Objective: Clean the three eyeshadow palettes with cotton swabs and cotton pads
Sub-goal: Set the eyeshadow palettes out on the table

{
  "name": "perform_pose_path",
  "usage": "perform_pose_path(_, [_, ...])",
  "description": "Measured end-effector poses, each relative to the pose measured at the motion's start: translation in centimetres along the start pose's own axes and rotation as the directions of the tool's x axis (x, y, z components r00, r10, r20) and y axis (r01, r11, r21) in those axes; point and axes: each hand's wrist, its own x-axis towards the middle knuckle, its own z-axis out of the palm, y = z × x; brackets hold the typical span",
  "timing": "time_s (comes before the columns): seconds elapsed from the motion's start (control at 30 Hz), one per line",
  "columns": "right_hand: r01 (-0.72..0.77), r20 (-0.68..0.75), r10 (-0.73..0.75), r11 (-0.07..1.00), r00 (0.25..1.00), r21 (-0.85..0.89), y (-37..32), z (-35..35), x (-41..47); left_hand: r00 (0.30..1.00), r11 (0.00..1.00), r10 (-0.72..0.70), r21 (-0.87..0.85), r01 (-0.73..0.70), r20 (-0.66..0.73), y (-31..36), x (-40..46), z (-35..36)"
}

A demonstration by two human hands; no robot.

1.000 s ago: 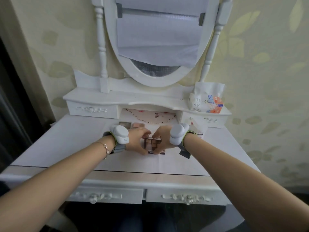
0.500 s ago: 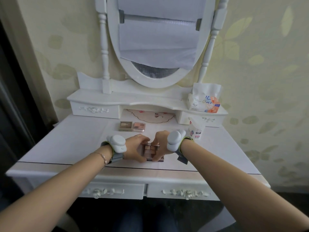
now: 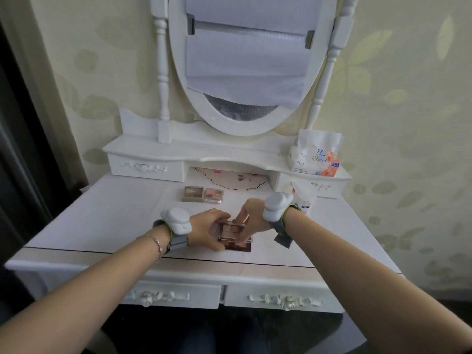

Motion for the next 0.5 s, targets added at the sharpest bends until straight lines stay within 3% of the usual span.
perform_pose_path(0.17, [0.015,0.088,-0.049,0.935,0.995,0.354,1.9,-1.9,-0.6,0.999,0.99,0.029,-0.142,-0.025,0.025,-0.4,0.0,0.2])
perform_pose_path(0.3, [-0.094,0.151,-0.01,0.744,0.989,0.661,3.1,-1.8,0.8,0.999,0.98,0.019,-0.199,-0.011,0.036,-1.1,0.1,0.3])
perform_pose_path(0.43, [-0.192,0.171,0.089,0.551,0.981,0.812,3.9,-1.0,2.3,0.997,0.972,0.028,-0.236,-0.012,0.065,-1.5,0.1,0.2])
perform_pose_path(0.5, [-0.201,0.145,0.147,0.526,0.978,0.826,4.1,-0.5,3.1,0.998,0.969,0.029,-0.245,-0.015,0.053,-1.7,0.3,0.3])
